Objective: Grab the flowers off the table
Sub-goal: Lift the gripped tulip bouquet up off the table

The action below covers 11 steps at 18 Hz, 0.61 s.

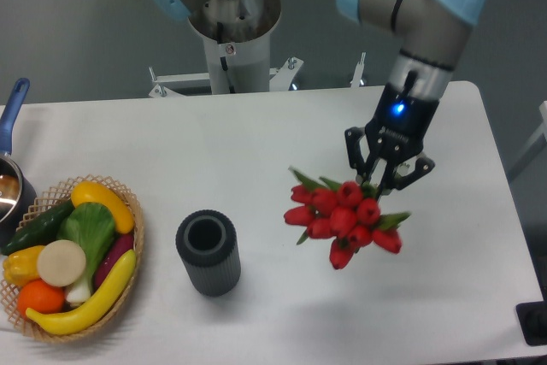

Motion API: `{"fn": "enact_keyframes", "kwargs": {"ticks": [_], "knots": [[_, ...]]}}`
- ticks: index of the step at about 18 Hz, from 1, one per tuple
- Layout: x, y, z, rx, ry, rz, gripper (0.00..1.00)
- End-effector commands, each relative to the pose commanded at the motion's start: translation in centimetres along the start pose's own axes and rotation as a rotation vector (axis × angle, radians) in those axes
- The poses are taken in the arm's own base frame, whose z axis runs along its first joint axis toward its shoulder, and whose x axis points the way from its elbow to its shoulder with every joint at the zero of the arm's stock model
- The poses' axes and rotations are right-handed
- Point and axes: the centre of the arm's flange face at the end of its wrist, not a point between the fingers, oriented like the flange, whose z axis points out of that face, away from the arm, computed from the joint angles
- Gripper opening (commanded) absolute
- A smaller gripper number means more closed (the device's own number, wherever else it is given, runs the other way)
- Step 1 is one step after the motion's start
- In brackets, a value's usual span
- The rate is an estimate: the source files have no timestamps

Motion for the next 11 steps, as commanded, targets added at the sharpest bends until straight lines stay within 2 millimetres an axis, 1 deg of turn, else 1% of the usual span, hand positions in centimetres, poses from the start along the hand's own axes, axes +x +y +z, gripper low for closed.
{"fn": "enact_keyframes", "kwargs": {"ticks": [3,5,11], "knots": [[-0.6,0.2,-1.9,0.046,-0.019,-0.022,0.28],[-0.4,0.0,-2.5,0.054,-0.026,-0.037,0.28],[-0.4,-0.1,-2.7,0.060,-0.028,-0.046,0.28]]}}
